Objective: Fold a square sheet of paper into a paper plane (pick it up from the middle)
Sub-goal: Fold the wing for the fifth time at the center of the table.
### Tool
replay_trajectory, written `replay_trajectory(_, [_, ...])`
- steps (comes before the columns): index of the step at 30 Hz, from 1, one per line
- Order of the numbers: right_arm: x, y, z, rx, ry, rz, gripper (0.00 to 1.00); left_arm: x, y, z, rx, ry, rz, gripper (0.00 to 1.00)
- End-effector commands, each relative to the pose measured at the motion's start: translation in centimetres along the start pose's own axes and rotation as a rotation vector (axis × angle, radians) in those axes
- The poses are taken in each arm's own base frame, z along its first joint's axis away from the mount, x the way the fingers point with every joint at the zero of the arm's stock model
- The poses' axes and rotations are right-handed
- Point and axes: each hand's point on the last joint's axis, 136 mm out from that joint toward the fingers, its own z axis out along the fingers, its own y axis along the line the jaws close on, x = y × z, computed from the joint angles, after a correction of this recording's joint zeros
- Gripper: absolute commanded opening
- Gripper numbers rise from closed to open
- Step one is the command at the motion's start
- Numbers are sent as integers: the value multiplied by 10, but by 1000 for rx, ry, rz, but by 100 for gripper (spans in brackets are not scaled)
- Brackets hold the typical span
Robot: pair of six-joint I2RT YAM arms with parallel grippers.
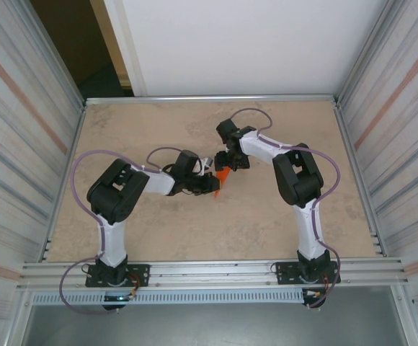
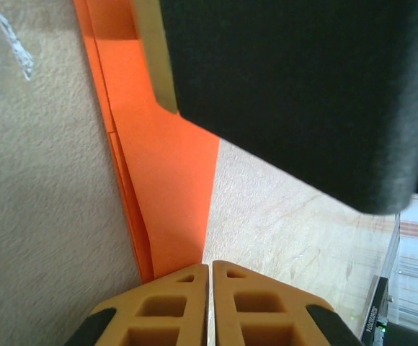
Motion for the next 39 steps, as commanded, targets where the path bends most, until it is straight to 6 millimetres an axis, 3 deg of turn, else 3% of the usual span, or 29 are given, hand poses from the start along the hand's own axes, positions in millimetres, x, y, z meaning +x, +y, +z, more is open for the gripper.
replay_trajectory(1, [51,-17,54,67,189,30,76,30,33,5,-154,68,-40,9])
replay_trajectory(13, [54,-19,54,81,204,45,76,41,48,4,-267,87,-117,5])
replay_trajectory(17, [45,-14,44,42,184,64,76,44,51,3,-274,85,-139,4])
replay_trajectory(20, [28,-4,23,-32,142,80,76,46,54,5,-269,90,-156,3])
replay_trajectory(25, [-15,17,-48,-264,-39,111,76,49,58,7,-270,96,-166,1])
replay_trajectory(27, [-20,17,-72,-348,-109,128,77,48,57,6,-266,94,-164,0])
replay_trajectory(29, [-15,13,-83,-408,-142,147,76,48,57,6,-264,93,-163,0])
replay_trajectory(32, [3,21,-85,-503,-153,127,68,47,57,6,-260,92,-160,0])
replay_trajectory(35, [18,35,-75,-586,-94,109,49,47,56,8,-256,91,-160,0])
replay_trajectory(39, [24,46,-58,-608,-57,93,30,47,57,9,-251,93,-162,0])
